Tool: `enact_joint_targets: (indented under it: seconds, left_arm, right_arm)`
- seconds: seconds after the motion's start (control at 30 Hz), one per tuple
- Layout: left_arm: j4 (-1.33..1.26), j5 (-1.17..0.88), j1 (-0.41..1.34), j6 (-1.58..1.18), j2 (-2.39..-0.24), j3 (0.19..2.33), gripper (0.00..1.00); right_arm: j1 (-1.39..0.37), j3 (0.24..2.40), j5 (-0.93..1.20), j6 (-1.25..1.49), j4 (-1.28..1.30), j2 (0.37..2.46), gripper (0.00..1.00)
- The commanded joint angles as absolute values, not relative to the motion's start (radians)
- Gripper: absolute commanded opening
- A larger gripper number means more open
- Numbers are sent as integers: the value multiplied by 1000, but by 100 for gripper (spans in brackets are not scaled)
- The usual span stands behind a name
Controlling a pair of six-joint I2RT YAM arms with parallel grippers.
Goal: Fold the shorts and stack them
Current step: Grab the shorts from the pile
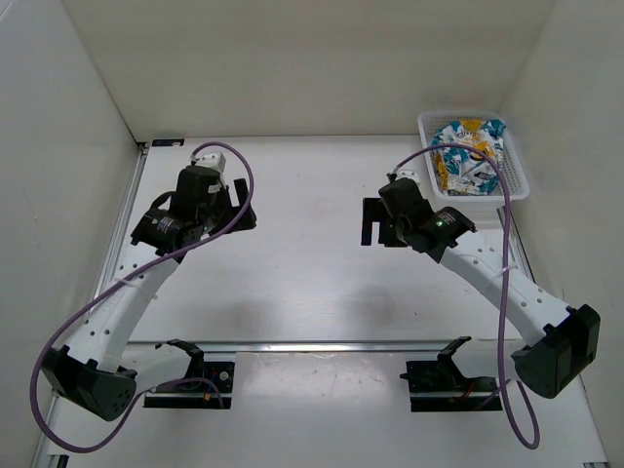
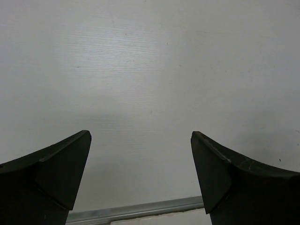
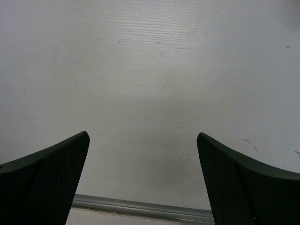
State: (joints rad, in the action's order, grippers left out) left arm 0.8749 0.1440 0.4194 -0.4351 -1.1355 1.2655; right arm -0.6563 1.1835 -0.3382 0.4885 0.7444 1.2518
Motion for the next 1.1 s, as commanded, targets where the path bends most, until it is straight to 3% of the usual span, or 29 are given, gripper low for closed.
enact_joint_targets:
  seconds: [0.0,0.17,0.23,0.33,0.43,0.5,0.63,0.93,1.0,1.07]
  left_arm:
    - [861,121,419,-446,-1112,1259,100]
    - [861,121,419,-446,-1089,1259,100]
    - [861,121,419,-446,-1089,1269,100]
    - [870,100,419,-436,-1078,1269,100]
    - [870,100,419,-426,-1069,1269,100]
    - [870,100,419,-426,-1069,1279,100]
    - [870,124,419,-417,-1120,1308,100]
    - [879,143,419,-408,-1232,1347,100]
    - [879,152,419,-408,-1261,1373,100]
    - [890,152,419,-399,-1276,1397,100]
  right_arm:
    - [-653,1204,-406,515,761,1233,100]
    - [-631,1244,-483,515,785,1259,100]
    - [-620,1270,-466,456,766,1273,95]
    - [-540,1336,-431,404,744,1360,95]
    - [-353,1446,-379,394,753,1437,95]
    - [-212,1501,-263,394,740,1526,94]
    - [-72,1748,-259,443,764,1756,95]
    - [83,2300,-232,454,848,2285,99]
    - [97,2431,-178,483,848,2359,96]
    - [109,2492,-143,500,848,2437,81]
